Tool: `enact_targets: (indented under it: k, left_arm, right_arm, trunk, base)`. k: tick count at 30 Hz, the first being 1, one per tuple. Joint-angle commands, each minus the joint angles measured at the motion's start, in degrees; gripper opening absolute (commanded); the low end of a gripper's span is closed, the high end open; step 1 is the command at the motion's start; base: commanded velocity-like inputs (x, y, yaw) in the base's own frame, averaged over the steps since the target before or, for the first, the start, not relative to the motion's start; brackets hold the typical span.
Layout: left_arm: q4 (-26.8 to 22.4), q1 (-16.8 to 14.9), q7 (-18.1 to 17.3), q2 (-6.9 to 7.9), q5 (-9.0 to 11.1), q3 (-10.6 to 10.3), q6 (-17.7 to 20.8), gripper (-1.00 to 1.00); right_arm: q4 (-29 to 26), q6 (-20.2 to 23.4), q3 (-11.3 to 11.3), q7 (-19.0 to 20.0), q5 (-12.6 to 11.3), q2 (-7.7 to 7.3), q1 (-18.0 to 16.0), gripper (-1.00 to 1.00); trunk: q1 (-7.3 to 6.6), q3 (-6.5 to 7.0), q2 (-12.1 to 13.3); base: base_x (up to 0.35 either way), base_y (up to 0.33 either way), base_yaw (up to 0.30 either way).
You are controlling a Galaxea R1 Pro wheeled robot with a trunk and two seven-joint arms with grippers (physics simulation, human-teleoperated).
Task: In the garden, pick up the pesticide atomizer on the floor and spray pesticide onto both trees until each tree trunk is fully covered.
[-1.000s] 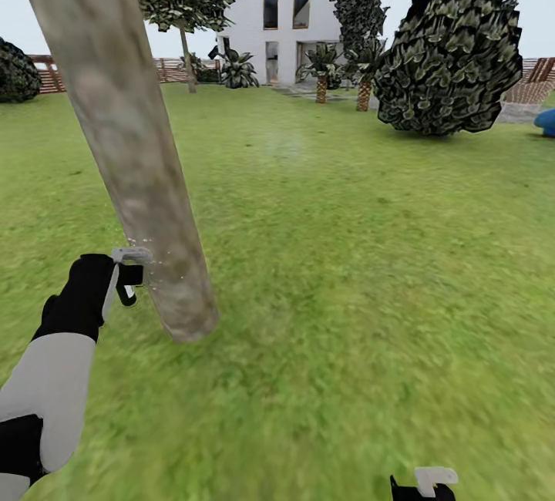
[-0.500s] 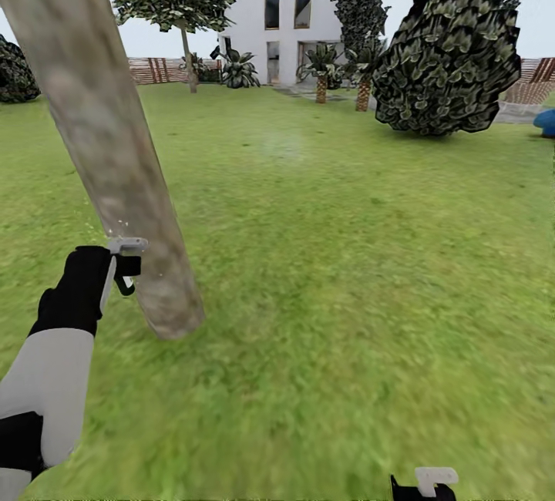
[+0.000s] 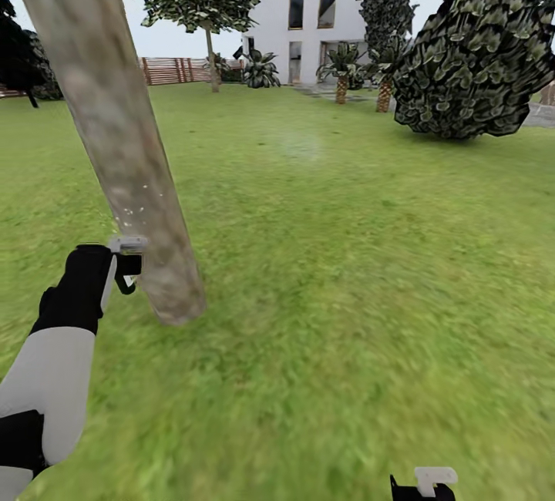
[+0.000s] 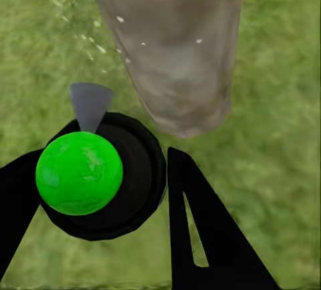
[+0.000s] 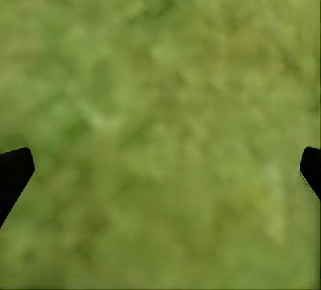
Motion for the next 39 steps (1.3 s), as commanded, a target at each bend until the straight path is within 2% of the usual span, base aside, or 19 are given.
enact_targets:
  k: [1, 15, 20, 23, 25, 26, 28, 31, 32, 34, 37, 39]
  left_arm:
    - [0.0, 0.2, -0.6, -0.04, -0.6, 0.1, 0.2, -1.0]
    - [0.2, 0.6, -0.6, 0.31, -0.7, 0.2, 0.1, -1.0]
    - [1.0, 5.0, -0.6, 1.3, -0.8, 0.4, -0.5, -1.0]
    - [1.0, 5.3, -1.0, 0.15, -0.4, 0.0, -0.4, -1.0]
    - [1.0, 5.4, -1.0, -1.78, -0.4, -0.1, -0.4, -1.0]
    - [1.0, 5.4, -0.9, -2.01, -0.4, -0.1, -0.4, -1.0]
    - [1.7, 5.6, -0.8, -1.46, -0.5, 0.3, -0.5, -1.0]
    - [3.1, 8.7, -0.6, 1.7, -0.6, 0.7, -0.7, -1.0]
    - [3.1, 10.2, -0.5, 2.02, -0.5, 0.7, -1.6, -1.0]
    - [3.5, 11.0, 0.1, 1.84, -0.5, 0.7, -4.2, -1.0]
    - [7.7, 11.1, 0.5, 1.32, -0.4, 0.8, -8.7, -1.0]
    - [11.3, 11.2, 0.5, 1.39, -0.4, 2.2, -11.6, -1.0]
  right_arm:
    - [0.1, -0.2, -0.3, -0.3, 0.6, -0.02, 0.0, 1.0]
    - [0.1, -0.2, -0.3, -0.3, 0.6, -0.02, -0.1, 1.0]
    - [0.1, -0.2, -0.3, -0.3, 0.6, -0.02, -0.1, 1.0]
    - [0.1, -0.2, -0.3, -0.3, 0.6, -0.02, 0.0, 1.0]
    - [0.1, -0.2, -0.3, -0.3, 0.6, -0.02, 0.0, 1.0]
    - [0.1, -0.2, -0.3, -0.3, 0.6, -0.02, 0.0, 1.0]
    - [0.1, -0.2, -0.3, -0.3, 0.6, -0.02, 0.0, 1.0]
    - [0.1, -0.2, -0.3, -0.3, 0.6, -0.02, 0.0, 1.0]
    - [0.1, -0.2, -0.3, -0.3, 0.6, -0.02, 0.0, 1.0]
    - [0.1, -0.2, -0.3, -0.3, 0.6, -0.02, -0.1, 1.0]
    - [0.1, -0.2, -0.3, -0.3, 0.6, -0.02, -0.1, 1.0]
    - [0.1, -0.2, -0.3, -0.3, 0.6, -0.02, 0.0, 1.0]
  trunk:
    - [-0.01, -0.05, 0.0]
    - [-0.01, -0.05, 0.0]
    - [-0.01, -0.05, 0.0]
    - [-0.01, -0.05, 0.0]
    - [-0.01, -0.05, 0.0]
    - [-0.01, -0.05, 0.0]
    - [-0.01, -0.05, 0.0]
    - [-0.01, -0.05, 0.0]
    - [-0.01, -0.05, 0.0]
    - [-0.01, -0.05, 0.0]
    - [-0.01, -0.05, 0.0]
    - [-0.01, -0.05, 0.0]
  base:
    - [0.002, -0.274, 0.276]
    - [0.14, -0.266, 0.068]
    - [0.165, -0.255, 0.272]
    - [0.177, -0.244, 0.276]
    - [0.183, -0.239, 0.276]
    - [0.201, -0.227, 0.273]
    - [0.222, -0.21, 0.19]
    - [0.251, -0.182, 0.022]
    - [0.269, -0.171, 0.057]
    - [0.271, -0.17, 0.197]
    - [0.273, -0.169, 0.251]
    - [0.273, -0.169, 0.083]
